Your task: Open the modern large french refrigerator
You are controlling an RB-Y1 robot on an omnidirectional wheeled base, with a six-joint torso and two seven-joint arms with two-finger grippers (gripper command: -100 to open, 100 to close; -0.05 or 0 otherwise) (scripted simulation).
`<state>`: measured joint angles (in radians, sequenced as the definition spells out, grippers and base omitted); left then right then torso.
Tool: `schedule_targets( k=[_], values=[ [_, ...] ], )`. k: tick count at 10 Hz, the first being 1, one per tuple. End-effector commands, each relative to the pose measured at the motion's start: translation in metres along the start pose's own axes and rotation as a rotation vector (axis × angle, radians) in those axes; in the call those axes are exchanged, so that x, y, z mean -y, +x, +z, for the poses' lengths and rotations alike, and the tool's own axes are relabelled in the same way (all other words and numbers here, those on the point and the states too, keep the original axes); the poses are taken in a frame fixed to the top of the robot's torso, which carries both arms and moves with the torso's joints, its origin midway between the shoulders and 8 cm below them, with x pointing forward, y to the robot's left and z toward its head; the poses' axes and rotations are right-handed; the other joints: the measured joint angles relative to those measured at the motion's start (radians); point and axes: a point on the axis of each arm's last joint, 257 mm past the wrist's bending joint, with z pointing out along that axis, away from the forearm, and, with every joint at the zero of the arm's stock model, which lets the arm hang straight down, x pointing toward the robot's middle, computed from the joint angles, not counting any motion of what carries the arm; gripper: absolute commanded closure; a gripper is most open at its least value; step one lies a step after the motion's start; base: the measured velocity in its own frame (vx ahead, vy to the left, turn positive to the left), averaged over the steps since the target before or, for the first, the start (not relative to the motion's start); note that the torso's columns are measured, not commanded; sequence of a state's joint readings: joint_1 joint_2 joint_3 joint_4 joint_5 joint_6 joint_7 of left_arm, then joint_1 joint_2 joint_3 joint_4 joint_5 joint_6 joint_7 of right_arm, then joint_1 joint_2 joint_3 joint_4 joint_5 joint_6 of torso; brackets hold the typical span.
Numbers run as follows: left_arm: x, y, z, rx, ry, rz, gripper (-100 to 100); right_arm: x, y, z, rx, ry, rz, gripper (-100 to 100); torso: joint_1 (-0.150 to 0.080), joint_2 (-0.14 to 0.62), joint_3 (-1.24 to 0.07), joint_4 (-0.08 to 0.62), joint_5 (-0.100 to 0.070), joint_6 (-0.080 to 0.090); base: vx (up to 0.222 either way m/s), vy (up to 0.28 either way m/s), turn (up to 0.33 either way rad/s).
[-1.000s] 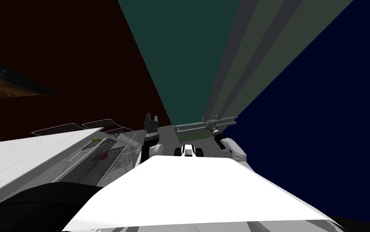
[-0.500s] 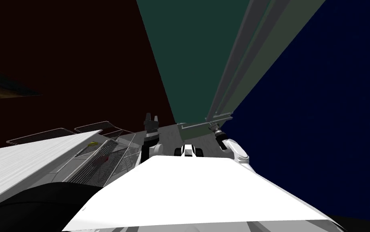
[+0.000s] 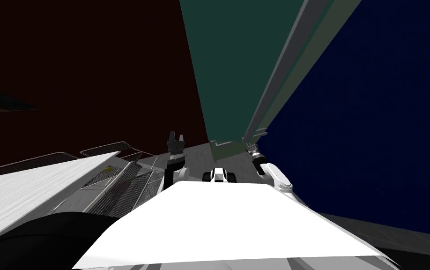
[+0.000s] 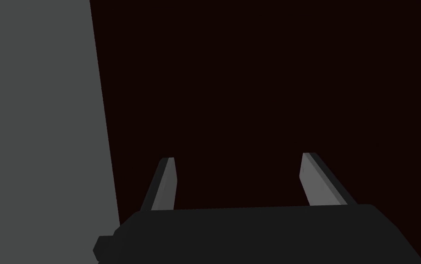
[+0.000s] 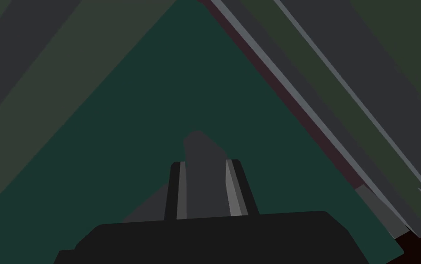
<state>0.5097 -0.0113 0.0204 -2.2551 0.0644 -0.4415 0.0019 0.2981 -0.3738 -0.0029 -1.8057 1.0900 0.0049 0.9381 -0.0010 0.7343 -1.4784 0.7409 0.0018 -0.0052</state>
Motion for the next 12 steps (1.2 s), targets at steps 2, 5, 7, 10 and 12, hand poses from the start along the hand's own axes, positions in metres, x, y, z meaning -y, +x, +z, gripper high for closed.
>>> schedule_targets(
  k=[2, 5, 7, 10, 12],
  values=[
    [0.000, 0.000, 0.000, 0.000, 0.000, 0.000, 0, 0.016, 0.014, -0.004, -0.053, 0.055, 0.005, 100, 0.006, 0.003, 0.002, -0.002, 0.000, 0.004, -0.056, 0.227, -0.115],
    [0.000, 0.000, 0.000, 0.000, 0.000, 0.000, 0, 0.031, 0.028, -0.010, -0.107, 0.110, 0.009, 100, 0.004, 0.006, 0.004, -0.002, -0.001, 0.005, -0.090, 0.262, -0.116],
    [0.000, 0.000, 0.000, 0.000, 0.000, 0.000, 0, 0.041, 0.038, -0.015, -0.144, 0.146, 0.012, 100, -0.001, 0.002, 0.001, -0.003, -0.002, 0.005, -0.077, 0.241, -0.132],
    [0.000, 0.000, 0.000, 0.000, 0.000, 0.000, 0, 0.049, 0.046, -0.019, -0.169, 0.169, 0.014, 100, 0.000, 0.004, 0.003, -0.003, -0.002, 0.005, -0.088, 0.192, -0.096],
    [0.000, 0.000, 0.000, 0.000, 0.000, 0.000, 0, 0.052, 0.042, -0.020, -0.146, 0.150, 0.002, -100, -0.012, -0.002, -0.001, -0.004, -0.005, 0.005, 0.033, -0.083, 0.103]
  ],
)
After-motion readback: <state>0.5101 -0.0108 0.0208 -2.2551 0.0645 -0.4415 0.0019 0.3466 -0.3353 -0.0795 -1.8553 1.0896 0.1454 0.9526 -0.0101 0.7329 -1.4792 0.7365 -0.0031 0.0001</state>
